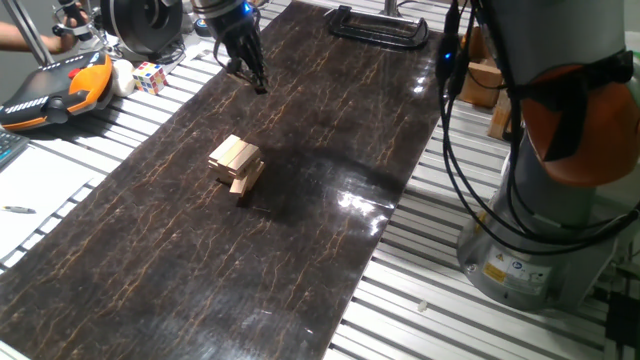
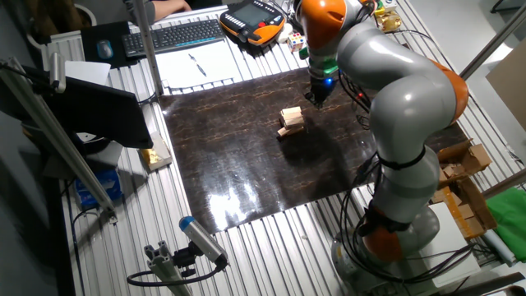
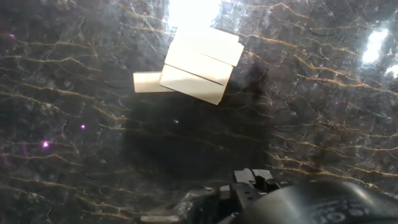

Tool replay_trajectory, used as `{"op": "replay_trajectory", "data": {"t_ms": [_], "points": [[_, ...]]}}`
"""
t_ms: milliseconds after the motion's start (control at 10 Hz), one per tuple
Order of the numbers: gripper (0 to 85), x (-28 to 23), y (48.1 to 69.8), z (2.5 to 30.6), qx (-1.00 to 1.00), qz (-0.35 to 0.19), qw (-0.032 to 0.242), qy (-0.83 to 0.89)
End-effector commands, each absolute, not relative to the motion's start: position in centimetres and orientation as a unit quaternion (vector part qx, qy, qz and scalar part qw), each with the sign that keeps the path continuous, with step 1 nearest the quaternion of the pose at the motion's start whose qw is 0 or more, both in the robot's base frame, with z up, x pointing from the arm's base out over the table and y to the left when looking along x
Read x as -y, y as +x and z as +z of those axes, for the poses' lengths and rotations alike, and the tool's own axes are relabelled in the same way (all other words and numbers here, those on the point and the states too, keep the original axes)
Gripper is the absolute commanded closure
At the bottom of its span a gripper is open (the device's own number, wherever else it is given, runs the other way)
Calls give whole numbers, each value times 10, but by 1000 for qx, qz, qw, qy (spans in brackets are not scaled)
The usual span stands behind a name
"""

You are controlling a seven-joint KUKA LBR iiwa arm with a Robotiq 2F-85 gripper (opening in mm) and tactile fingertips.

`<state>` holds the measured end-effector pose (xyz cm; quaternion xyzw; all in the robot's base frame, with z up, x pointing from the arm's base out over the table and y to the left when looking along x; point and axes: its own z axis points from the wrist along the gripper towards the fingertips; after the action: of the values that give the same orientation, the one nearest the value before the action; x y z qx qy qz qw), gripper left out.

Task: Play Jenga

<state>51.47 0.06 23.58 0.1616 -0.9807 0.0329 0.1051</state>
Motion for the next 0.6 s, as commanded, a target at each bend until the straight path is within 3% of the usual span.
{"op": "replay_trajectory", "data": {"t_ms": [0,200,300,500], "points": [[840,0,515,236,973,33,88,211],[843,0,515,236,987,41,54,144],[843,0,515,236,995,9,42,93],[843,0,515,236,997,13,54,54]]}}
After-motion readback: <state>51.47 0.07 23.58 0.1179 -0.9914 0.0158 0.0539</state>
